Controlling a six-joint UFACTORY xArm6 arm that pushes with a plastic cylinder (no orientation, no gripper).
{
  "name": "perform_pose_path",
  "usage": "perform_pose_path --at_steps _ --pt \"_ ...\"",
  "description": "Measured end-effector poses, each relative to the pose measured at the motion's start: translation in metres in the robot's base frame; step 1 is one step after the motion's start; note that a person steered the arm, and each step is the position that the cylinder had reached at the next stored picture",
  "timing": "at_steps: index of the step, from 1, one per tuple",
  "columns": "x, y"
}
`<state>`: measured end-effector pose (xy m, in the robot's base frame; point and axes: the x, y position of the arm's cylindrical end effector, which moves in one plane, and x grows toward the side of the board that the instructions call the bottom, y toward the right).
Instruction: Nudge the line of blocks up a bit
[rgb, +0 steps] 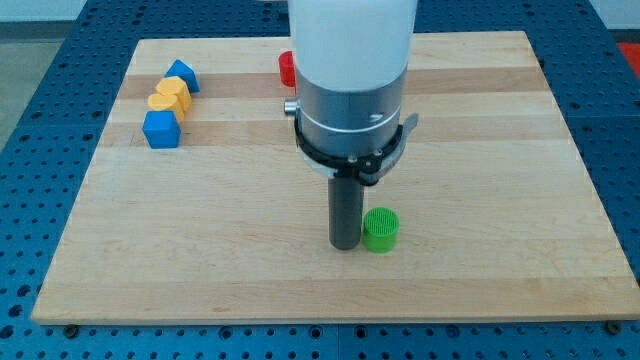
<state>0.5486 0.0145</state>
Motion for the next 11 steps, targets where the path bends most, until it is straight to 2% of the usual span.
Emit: perform_pose_path --at_steps 1,2,3,4,7,8,9,10,11 --pt "-0.005 0.070" --pt "-0.019 0.066" --pt "-0.052 0.091" --pt "-0.023 0.144" --pt "-0.014 0.032" --pt "-0.064 -0.051" --pt "-0.134 -0.105" --pt "-0.160 -0.087" --pt "-0.160 -0.012"
